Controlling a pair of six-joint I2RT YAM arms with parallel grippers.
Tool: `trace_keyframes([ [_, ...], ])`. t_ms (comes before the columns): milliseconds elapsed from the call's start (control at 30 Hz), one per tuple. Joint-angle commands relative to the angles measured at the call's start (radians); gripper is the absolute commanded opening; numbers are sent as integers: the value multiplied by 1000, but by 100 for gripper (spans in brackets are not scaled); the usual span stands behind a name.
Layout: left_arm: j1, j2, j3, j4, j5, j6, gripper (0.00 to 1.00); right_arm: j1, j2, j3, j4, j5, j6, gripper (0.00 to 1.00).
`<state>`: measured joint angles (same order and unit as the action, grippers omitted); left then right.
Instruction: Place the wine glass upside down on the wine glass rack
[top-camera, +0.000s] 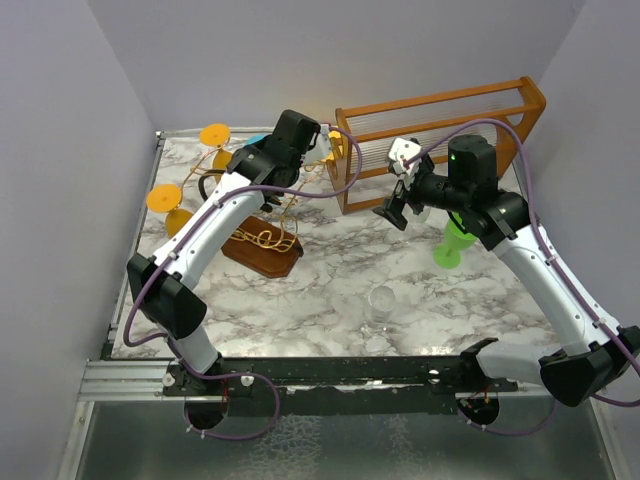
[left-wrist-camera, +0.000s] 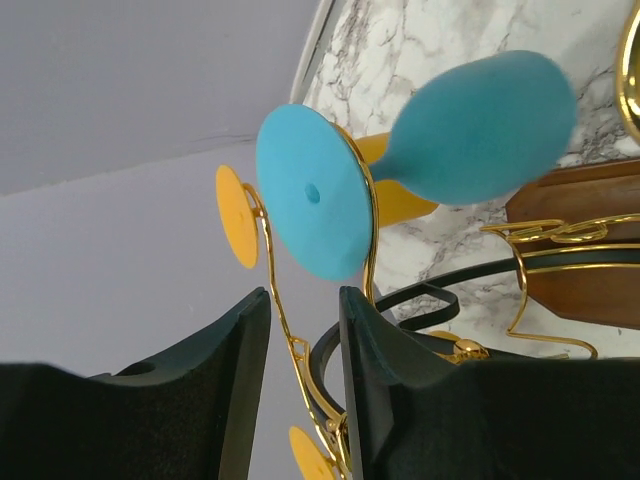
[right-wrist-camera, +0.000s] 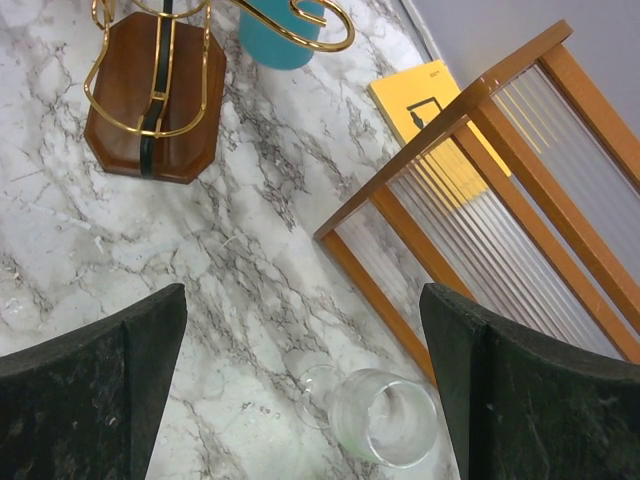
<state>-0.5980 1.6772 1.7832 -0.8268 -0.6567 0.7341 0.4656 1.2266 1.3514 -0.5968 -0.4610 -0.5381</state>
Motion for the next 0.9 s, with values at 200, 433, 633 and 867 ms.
trace_keyframes([
  [200,0,-16,125,-135,203,-79,41,-1,-32,-21,40,90,40,100],
  [433,0,-60,178,-177,403,-172,52,-15,-84,-92,65,230,98,100],
  [633,5,-157,147,-128,564,-268,72,-207,-140,-109,84,222,204,100],
  [867,18,-174,188,-156,699,-347,81,-500,-152,-107,56,217,257,95],
])
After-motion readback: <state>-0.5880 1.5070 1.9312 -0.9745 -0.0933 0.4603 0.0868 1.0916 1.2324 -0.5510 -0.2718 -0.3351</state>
